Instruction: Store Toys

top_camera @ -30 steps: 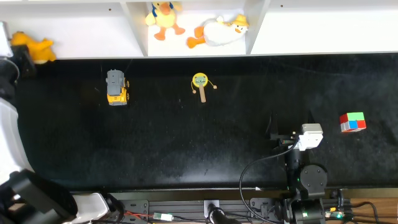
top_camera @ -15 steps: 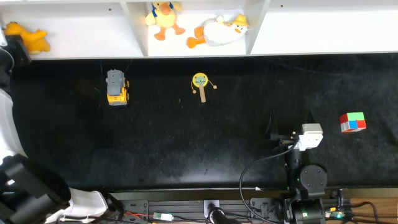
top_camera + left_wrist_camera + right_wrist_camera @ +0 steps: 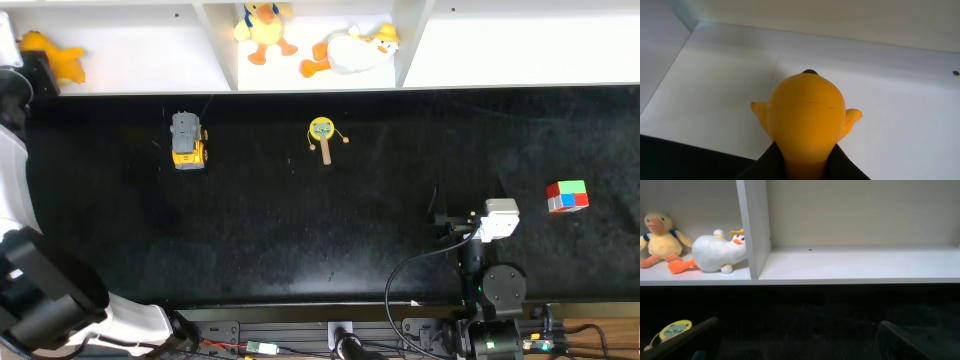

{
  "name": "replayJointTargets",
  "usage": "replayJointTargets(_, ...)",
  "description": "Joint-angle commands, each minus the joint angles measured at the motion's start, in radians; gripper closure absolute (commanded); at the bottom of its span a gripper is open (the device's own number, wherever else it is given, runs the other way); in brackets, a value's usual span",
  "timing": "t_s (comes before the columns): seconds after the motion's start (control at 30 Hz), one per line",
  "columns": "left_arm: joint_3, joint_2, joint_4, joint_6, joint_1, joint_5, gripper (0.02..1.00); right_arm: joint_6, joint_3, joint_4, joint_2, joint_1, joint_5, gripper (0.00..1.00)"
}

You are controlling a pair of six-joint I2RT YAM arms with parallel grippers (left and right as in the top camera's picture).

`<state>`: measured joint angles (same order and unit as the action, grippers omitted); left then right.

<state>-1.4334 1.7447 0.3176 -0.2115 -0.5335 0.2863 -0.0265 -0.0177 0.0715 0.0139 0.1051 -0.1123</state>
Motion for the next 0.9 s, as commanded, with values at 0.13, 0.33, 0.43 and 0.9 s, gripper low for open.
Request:
replayJointTargets(0.13,-0.029,0.046,-0.029,0.012,0.019,0.000,0.803,0.005,0.013,-0.005,-0.010,-0.001,-0.008,0.005)
replayJointTargets(0.33,-0.029,0.047,-0.037,0.011,0.019,-0.001,0.801,0.005,0.013,-0.005,-0.010,-0.001,-0.008,0.005)
replayJointTargets(0.43,-0.029,0.047,-0.035,0.011,0.019,0.000,0.796,0.005,0.013,-0.005,-0.010,-0.001,-0.008,0.005)
replayJointTargets(0.9,-0.029,0.047,-0.034,0.011,0.019,0.000,0.159,0.005,0.013,-0.005,-0.010,-0.001,-0.008,0.007)
